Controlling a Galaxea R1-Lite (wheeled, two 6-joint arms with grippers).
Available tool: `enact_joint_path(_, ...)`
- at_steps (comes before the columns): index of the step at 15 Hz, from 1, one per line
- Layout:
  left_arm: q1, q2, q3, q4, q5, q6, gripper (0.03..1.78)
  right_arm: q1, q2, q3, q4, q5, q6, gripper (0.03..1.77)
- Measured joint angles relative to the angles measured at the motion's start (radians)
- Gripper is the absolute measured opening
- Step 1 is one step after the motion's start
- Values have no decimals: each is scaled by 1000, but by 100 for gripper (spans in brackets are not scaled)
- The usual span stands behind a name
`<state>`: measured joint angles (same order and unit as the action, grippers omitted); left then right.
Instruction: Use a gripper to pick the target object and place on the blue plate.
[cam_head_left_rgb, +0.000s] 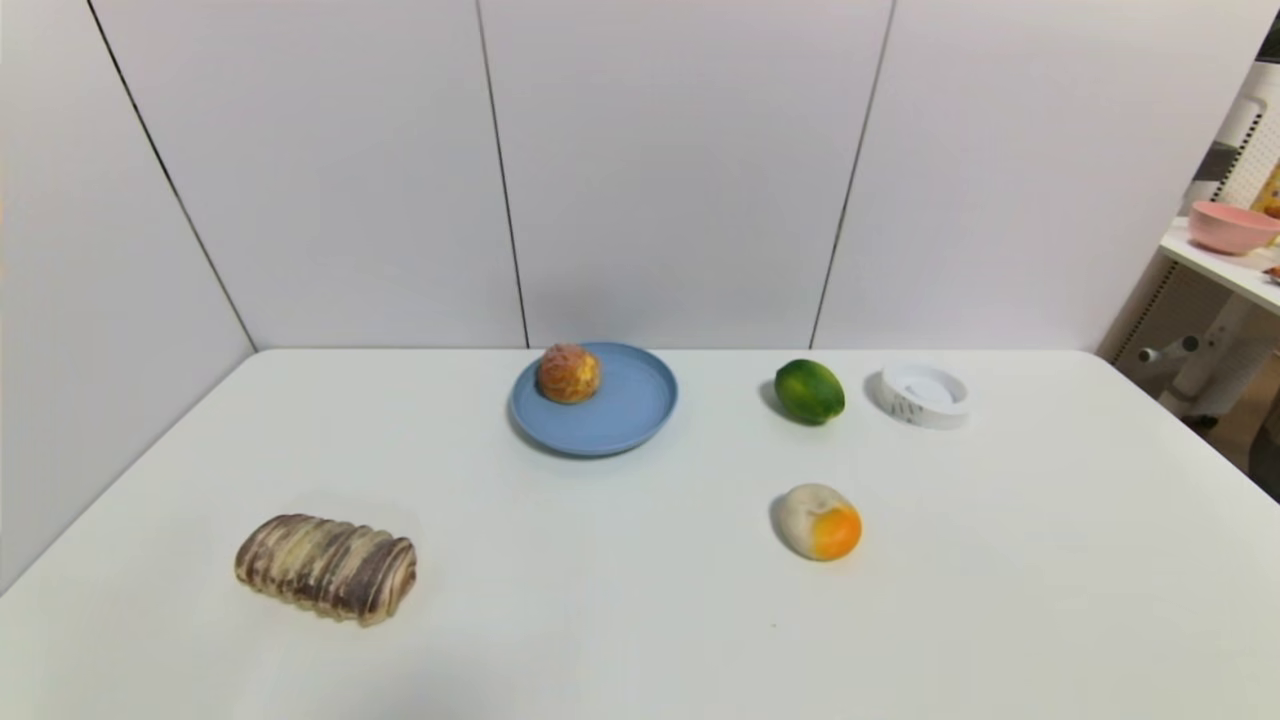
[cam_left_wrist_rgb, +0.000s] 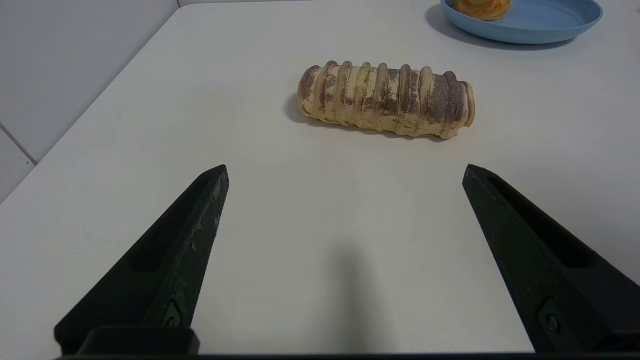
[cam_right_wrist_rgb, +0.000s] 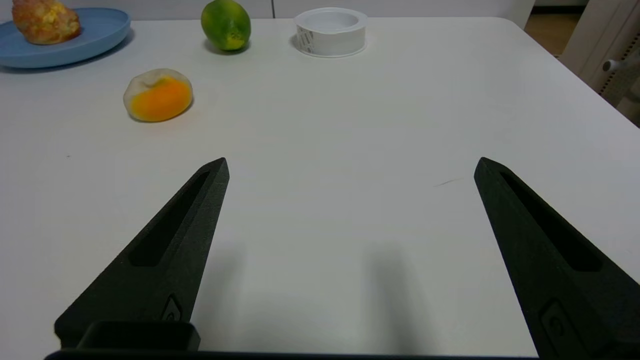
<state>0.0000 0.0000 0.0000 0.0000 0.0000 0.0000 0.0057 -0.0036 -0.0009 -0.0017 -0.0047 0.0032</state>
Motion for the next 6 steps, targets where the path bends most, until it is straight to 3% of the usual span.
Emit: enact_joint_path(6,0,0,0,0,0,0,169,0,0,0,0,-1,0,169)
